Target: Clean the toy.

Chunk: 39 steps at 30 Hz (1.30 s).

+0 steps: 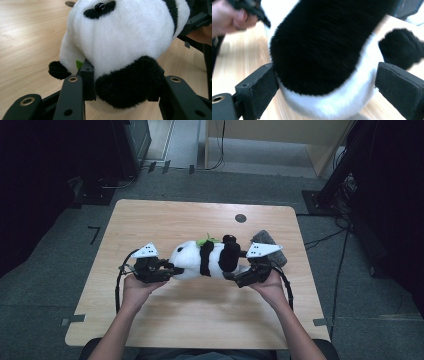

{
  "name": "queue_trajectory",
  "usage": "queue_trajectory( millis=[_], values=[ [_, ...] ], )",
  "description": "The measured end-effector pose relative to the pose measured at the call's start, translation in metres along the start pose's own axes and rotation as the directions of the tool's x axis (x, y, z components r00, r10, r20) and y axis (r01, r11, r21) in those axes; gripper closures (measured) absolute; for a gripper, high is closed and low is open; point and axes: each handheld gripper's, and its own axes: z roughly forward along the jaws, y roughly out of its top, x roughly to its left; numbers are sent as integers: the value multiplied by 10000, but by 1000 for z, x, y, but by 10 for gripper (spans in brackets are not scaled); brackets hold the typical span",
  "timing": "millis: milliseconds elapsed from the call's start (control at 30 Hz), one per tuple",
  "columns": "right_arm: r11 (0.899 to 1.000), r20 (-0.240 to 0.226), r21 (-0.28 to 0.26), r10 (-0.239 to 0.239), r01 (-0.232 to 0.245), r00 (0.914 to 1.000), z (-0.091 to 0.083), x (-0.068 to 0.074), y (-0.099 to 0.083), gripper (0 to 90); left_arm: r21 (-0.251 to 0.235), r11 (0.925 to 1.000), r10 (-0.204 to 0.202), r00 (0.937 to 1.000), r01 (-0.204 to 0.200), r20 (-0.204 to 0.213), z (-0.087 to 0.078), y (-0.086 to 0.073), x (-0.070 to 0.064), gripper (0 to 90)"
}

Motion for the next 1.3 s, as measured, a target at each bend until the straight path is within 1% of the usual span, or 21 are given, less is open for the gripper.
queue_trajectory(
  millis=[33, 100, 133, 200, 267, 300, 400, 467, 600, 633, 700, 733, 767, 867, 1000, 1067, 1100, 1167, 1200, 1233, 1300],
  values=[
    [9997, 103, 76, -253, 252, 9996, 1, 2, 0, 46, -37, 9999, -116, 9999, 116, 122, 0, 1, 0, 549],
    [9989, 247, 146, -448, 444, 9987, 5, 8, 1, 34, 29, 9998, -186, 9986, 184, 486, 1, 2, -1, 550],
    [9977, 436, 145, -672, 666, 9968, 7, 11, 2, 33, 113, 9997, -244, 9980, 238, 578, 2, 2, -3, 550],
    [9913, 1008, 293, -1304, 1280, 9863, 10, 18, 2, 101, 144, 9996, -253, 9981, 245, 555, 3, 3, -4, 548],
    [9842, 1279, 308, -1770, 1745, 9759, 10, 23, 1, 227, -17, 9994, -345, 9981, 346, 514, 2, 2, -3, 529],
    [9858, 1282, 306, -1680, 1654, 9774, 9, 23, 1, 284, -57, 9996, -261, 9987, 264, 444, 2, 2, -3, 514],
    [9923, 1258, 460, -1199, 1149, 9848, 10, 21, 4, 354, -246, 9997, 51, 9998, -46, 186, 3, 1, -2, 389],
    [9966, 1271, 337, -793, 756, 9887, 8, 17, 5, 383, -432, 9990, 131, 9997, -122, 212, 4, 0, 2, 285],
    [9992, 1342, 8, -395, 398, 9902, 2, 15, 8, 414, -696, 9975, 148, 9992, -122, 362, 3, -4, 7, 216],
    [9996, 1377, 60, -277, 272, 9901, 0, 15, 9, 415, -697, 9974, 209, 9993, -187, 299, 3, -5, 8, 212],
    [10000, 1558, 81, -5, -7, 9878, -3, 13, 9, 417, -710, 9957, 586, 9981, -597, -175, 3, -9, 6, 219],
    [9999, 1651, 39, 149, -158, 9862, -5, 10, 8, 417, -675, 9957, 620, 9977, -636, -257, 3, -10, 6, 221],
    [9995, 1690, -30, 307, -306, 9851, -7, 8, 8, 417, -586, 9966, 564, 9979, -583, -332, 3, -12, 8, 222],
    [9969, 1671, -195, 787, -765, 9828, -15, 1, 8, 416, -725, 9969, 289, 9994, -303, -207, 4, -16, 11, 223],
    [9925, 1183, -317, 1212, -1182, 9856, -17, -1, 8, 407, -895, 9949, 466, 9989, -459, 51, 13, -18, 7, 218],
    [9899, 581, -321, 1396, -1379, 9885, -15, 0, 9, 406, -628, 9960, 653, 9975, -634, 284, 20, -18, 4, 176],
    [9911, 316, -238, 1314, -1306, 9908, -13, 1, 10, 405, -492, 9964, 697, 9974, -687, 194, 22, -19, 1, 162],
    [9937, 119, 36, 1124, -1124, 9936, -9, 6, 12, 405, -188, 9958, 895, 9959, -897, -138, 26, -19, -3, 162],
    [9952, 55, 66, 977, -977, 9952, -7, 8, 13, 401, -139, 9959, 895, 9957, -898, -254, 27, -19, -4, 188],
    [9955, 105, 84, 946, -947, 9955, -6, 9, 13, 394, -185, 9961, 857, 9958, -863, -331, 26, -20, -4, 246],
    [9955, 216, 153, 933, -936, 9954, -3, 9, 12, 334, -371, 9979, 522, 9983, -531, -246, 23, -19, -2, 380]
  ],
)
